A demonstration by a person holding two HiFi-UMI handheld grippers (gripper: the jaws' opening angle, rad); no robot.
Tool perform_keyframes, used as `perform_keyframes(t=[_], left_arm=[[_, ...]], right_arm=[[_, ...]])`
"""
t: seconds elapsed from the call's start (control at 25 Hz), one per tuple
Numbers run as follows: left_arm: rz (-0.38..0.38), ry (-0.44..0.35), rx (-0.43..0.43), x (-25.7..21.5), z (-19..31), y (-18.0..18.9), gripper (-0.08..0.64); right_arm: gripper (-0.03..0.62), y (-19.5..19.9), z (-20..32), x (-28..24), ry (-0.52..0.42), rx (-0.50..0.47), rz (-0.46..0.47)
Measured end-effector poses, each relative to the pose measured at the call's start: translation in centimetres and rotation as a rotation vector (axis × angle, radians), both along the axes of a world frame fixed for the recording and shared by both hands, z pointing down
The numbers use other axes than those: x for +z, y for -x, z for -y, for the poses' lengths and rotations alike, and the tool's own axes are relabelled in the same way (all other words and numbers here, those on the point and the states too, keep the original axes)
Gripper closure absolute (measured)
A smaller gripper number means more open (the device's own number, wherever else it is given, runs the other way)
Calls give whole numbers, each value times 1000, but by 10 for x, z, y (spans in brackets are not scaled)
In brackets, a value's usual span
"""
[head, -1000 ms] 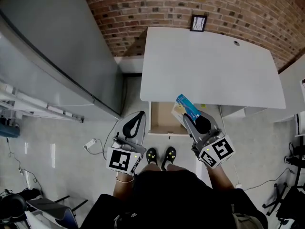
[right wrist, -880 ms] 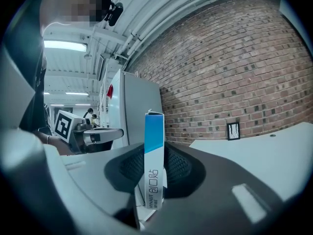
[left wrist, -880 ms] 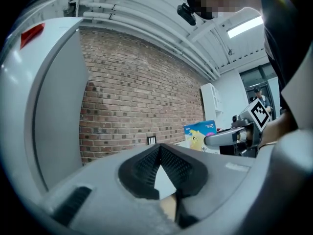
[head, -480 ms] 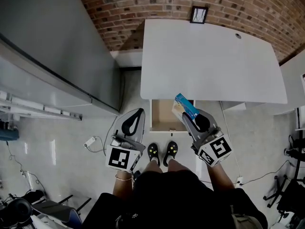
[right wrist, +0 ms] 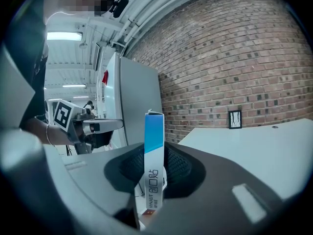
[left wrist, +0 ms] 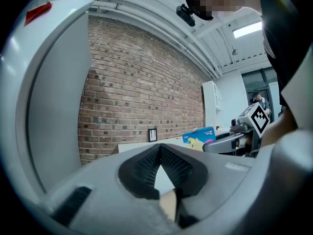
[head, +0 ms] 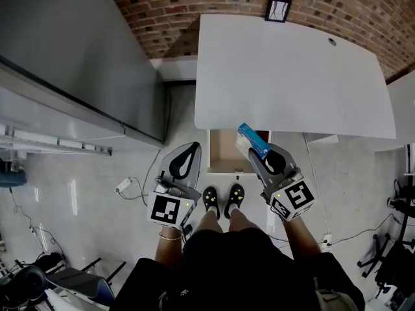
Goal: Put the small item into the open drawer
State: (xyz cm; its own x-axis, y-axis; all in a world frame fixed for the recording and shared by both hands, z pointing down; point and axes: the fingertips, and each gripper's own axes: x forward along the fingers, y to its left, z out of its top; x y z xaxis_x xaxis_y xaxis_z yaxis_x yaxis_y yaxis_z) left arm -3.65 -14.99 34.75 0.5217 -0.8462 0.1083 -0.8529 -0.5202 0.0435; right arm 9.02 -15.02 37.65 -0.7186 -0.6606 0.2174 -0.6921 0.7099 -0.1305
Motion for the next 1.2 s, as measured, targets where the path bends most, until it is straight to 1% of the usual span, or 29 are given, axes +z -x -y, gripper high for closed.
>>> perform_keyframes(t=[0.2,0.44,0.6,0.8,1.08,1.2], left_arm=[[9,20,12,17,3,3,565],[-32,45,-8,26,15,9,565],[-18,62,-5,44,19,10,565],[-21,72,-5,60,28,5,565],[2,55,-17,78,36,-5,563],[3,62,0,87,40,-11,563]], right_arm=[[508,3,5,17,14,-7,-25],[508,10,13,37,42,-16,-70],[508,13,17,56,60,-22,-92],[508,12,23,72,69,-26,-113],[508,6,25,91,78,-22,-138],[508,3,25,100,83,-19,-147]])
